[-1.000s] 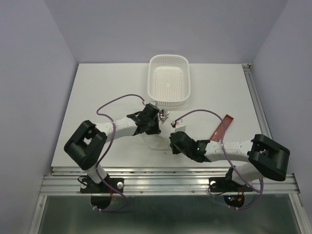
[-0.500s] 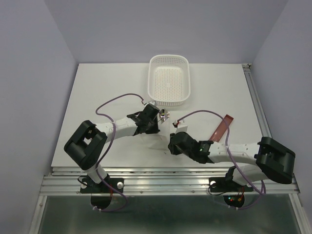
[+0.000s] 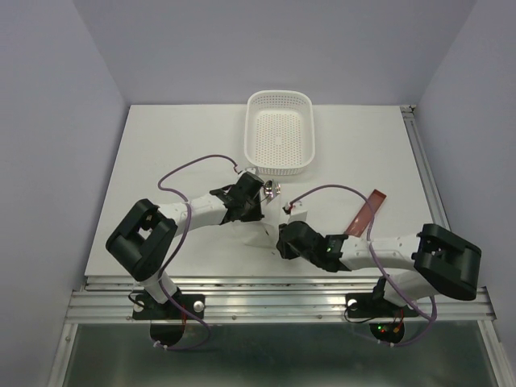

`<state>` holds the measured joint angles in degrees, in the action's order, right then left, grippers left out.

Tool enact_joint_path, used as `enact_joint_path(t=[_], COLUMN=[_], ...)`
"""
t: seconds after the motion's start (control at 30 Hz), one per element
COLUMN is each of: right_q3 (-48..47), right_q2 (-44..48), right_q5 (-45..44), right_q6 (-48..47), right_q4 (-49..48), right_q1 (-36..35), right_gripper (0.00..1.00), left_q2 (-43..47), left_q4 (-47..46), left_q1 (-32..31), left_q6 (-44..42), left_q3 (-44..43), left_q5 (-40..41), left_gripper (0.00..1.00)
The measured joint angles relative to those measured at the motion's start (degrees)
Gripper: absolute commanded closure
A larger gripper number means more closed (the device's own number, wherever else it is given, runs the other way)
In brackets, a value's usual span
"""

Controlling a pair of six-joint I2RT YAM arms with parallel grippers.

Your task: Place the utensils on the paper napkin and roll it up

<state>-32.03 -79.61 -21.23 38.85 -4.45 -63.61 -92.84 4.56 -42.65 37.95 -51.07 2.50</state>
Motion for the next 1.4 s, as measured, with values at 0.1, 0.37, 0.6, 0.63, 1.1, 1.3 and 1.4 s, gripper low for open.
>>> enact_joint_path(t=[0.1,0.37,0.6,0.63,1.1,1.3,1.4], right_q3=[-1.4,-8.2,-12.4,-12.6,-15.9,-17.4,-17.4], right_q2=[-0.9,-4.3,-7.7,-7.9,-12.7,-13.8,-13.8], right_q5=[-0.9,-5.5,-10.8,-11.4,-15.2,-15.6,-15.8], right_q6=[0.0,1.0,4.3,4.5,6.3,6.6,6.7], right_q4=[1.2,7.0,13.0,13.5,16.0,17.5,17.8], right_q1=[-0.8,-3.6,-4.5,-4.5,-5.5,-5.6,-5.9], right_gripper=[0.73,0.69,0.67,0.68,0.77,0.88,0.9], left_q2=[0.0,0.0,0.0,0.0,0.0,0.2,1.4], left_q4=[0.0,-0.1,-0.4,-0.5,-1.1,-1.0,0.0], left_q1=[0.0,0.0,0.0,0.0,0.0,0.3,0.9], left_q6=[0.0,0.0,0.0,0.0,0.0,-0.1,-0.1], left_q3=[0.0,0.1,0.3,0.5,1.0,1.0,1.0], left_q5=[0.0,0.0,0.0,0.0,-0.1,-0.1,0.0], left_gripper=[1.0,1.0,1.0,1.0,0.93,0.71,0.62])
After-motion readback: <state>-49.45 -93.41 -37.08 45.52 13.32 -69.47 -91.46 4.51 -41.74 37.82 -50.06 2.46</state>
